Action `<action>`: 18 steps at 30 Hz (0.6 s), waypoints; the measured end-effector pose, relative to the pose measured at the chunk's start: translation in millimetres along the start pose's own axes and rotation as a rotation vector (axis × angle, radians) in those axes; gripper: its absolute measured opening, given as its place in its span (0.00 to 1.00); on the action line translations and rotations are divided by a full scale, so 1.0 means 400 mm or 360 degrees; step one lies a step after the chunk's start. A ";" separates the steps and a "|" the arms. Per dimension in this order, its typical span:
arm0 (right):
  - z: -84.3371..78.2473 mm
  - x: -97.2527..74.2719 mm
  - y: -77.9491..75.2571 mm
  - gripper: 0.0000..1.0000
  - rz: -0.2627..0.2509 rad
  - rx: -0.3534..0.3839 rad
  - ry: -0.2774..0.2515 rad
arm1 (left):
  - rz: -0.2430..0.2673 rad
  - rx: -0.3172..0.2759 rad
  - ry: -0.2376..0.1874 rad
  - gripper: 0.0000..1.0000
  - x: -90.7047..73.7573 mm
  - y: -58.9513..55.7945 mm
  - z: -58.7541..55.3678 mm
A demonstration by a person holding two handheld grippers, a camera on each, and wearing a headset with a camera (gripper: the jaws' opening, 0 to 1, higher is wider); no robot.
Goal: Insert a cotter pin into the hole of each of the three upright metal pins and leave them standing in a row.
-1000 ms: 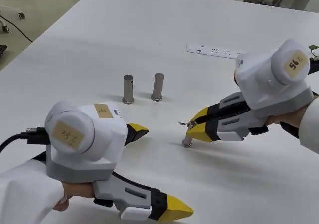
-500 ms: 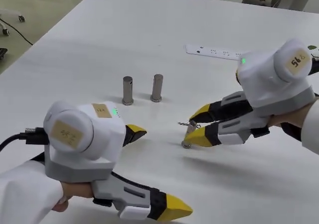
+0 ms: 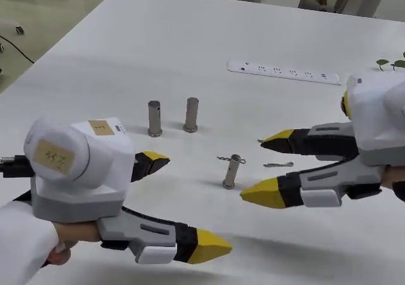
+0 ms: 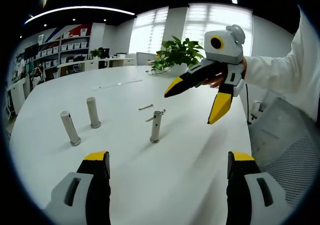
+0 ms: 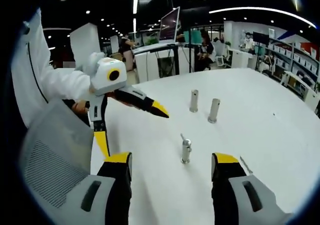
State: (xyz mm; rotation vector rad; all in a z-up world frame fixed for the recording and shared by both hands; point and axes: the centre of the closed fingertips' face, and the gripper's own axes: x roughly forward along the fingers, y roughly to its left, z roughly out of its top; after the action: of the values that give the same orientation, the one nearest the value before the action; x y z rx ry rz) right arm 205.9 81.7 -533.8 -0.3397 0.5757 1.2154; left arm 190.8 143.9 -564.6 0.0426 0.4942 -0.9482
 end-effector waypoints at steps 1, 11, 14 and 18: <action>-0.003 -0.004 0.005 0.62 0.0003 0.0010 -0.0003 | 0.0001 0.0000 -0.0001 0.97 -0.001 0.000 0.002; -0.037 -0.023 0.040 0.85 -0.0013 0.0074 0.0010 | 0.0032 -0.0011 -0.0041 0.97 -0.023 0.017 0.029; -0.041 -0.029 0.033 0.86 -0.0054 0.0085 0.0015 | 0.0074 -0.0007 -0.0025 0.95 -0.031 0.031 0.025; -0.041 -0.039 0.028 0.96 -0.0084 0.0156 -0.0002 | 0.0102 -0.0022 -0.0026 0.93 -0.040 0.048 0.025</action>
State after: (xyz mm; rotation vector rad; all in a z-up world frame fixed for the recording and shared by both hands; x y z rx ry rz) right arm 188.0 64.3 -537.5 -0.2694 0.6192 1.1326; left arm 202.0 164.9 -552.4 0.0380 0.4813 -0.8819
